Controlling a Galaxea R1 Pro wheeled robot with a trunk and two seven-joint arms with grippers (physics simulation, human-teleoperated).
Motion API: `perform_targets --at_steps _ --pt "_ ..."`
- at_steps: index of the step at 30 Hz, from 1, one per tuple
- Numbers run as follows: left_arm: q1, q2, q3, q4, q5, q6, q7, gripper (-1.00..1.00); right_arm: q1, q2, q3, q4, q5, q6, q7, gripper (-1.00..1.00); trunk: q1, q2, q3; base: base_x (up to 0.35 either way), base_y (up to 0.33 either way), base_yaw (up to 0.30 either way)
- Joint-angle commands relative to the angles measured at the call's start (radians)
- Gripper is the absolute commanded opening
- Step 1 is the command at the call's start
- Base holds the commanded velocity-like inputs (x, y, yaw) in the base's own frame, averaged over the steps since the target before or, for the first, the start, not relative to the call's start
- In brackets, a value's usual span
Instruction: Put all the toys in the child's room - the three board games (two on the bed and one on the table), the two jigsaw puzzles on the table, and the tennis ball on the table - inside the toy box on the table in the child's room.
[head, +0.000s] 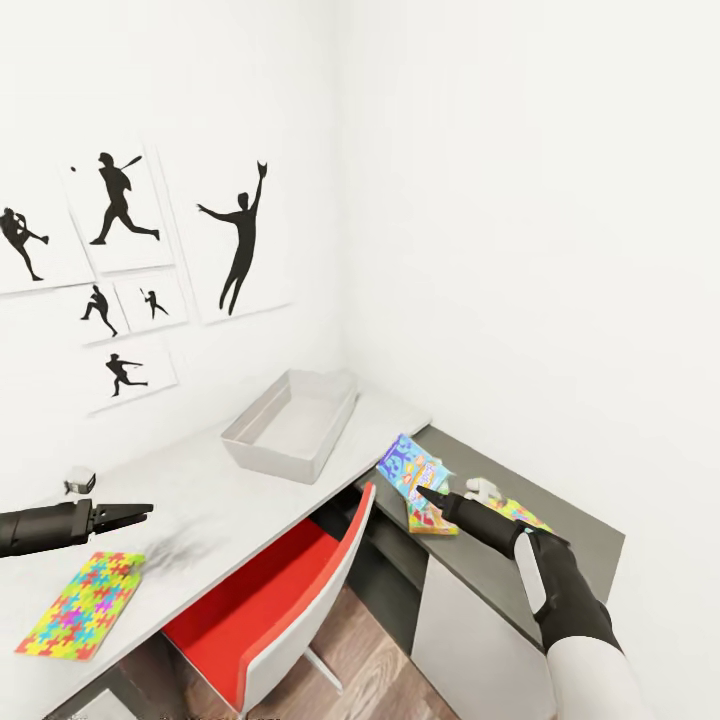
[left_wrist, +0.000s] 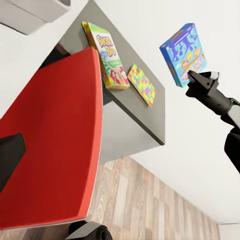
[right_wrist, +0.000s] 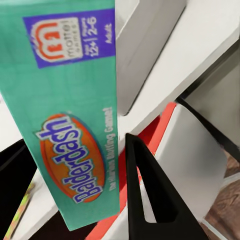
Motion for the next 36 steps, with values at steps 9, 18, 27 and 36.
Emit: perform_targets --at_steps 9,18,27,36 --pt "-0.001 0.0 0.0 0.001 -0.001 0.011 -0.004 1.0 -0.001 0.002 -0.003 -0.001 -0.007 0.01 0.0 -1.0 0.001 -0.002 -0.002 0.006 0.0 0.064" --pt "-0.001 0.0 -0.001 0.0 -0.001 0.012 -0.004 1.0 -0.001 0.002 -0.002 -0.001 -0.005 0.009 -0.001 -1.0 0.001 -0.002 -0.002 0.059 0.0 0.004" --pt "-0.001 0.0 -0.001 0.0 -0.001 0.012 -0.004 1.0 -0.001 0.003 -0.002 -0.001 -0.005 0.009 0.0 -1.0 0.001 -0.002 -0.002 0.239 0.0 0.219" --pt "-0.001 0.0 -0.002 0.0 -0.001 0.012 -0.004 1.0 -0.001 0.003 -0.002 -0.001 -0.005 0.009 0.0 -1.0 0.001 -0.002 -0.002 0.044 0.0 0.289"
